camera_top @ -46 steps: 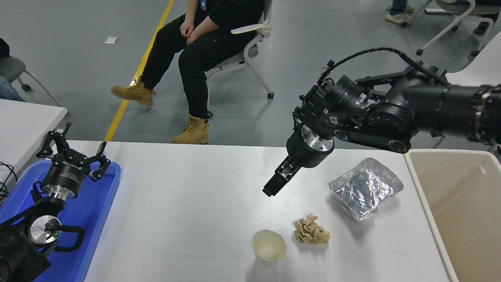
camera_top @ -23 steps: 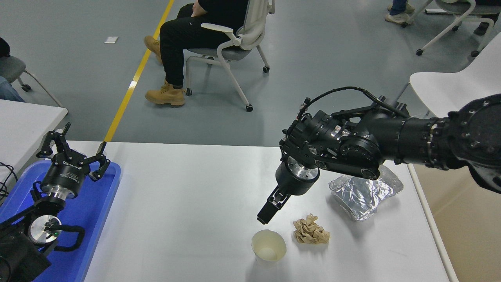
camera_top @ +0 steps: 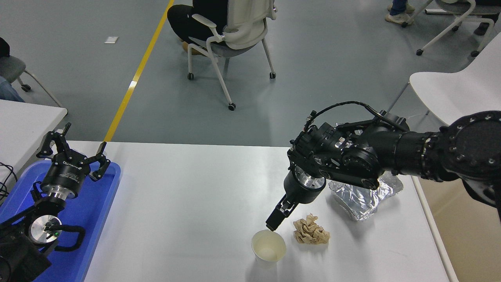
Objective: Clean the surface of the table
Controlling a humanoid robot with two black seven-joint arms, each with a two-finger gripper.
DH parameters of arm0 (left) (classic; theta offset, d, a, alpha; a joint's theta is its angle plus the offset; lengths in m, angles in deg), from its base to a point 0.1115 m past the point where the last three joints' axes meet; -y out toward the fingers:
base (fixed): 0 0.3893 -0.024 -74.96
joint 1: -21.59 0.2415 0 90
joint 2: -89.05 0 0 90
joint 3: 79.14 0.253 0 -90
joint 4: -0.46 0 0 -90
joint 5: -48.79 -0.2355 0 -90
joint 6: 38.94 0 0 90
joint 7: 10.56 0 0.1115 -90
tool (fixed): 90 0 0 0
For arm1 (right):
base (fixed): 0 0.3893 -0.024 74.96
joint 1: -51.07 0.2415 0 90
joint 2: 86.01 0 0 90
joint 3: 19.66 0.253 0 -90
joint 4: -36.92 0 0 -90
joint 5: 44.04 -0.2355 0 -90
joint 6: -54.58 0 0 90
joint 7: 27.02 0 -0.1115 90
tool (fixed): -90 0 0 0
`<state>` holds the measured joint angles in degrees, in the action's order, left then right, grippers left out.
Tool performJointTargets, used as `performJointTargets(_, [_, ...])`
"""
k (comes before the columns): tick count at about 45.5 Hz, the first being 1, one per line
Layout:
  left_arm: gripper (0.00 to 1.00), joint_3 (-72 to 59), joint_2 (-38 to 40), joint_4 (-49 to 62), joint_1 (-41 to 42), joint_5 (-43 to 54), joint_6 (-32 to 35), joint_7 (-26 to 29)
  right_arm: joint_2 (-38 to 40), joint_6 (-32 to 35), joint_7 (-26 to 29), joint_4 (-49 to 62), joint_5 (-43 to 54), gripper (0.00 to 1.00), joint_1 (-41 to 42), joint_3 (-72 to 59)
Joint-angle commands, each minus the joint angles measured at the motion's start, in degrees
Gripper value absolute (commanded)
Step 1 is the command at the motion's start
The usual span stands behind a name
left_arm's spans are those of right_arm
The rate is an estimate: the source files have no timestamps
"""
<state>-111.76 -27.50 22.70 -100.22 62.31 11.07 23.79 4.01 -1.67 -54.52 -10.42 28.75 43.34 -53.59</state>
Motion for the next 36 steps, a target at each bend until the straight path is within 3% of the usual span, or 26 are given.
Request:
performJointTargets(1, [1.00,-0.08,0.01,0.00,0.00,0.01,0.00,-0.08,-0.02,0.00,0.00,1.02,-0.19,0.98,-1.49,-0.16])
performJointTargets(36, [1.00,-0.08,0.01,0.00,0.00,0.01,0.00,-0.08,-0.02,-0.08,0.00,-0.82,-0.54,0.98,-3.25,0.80])
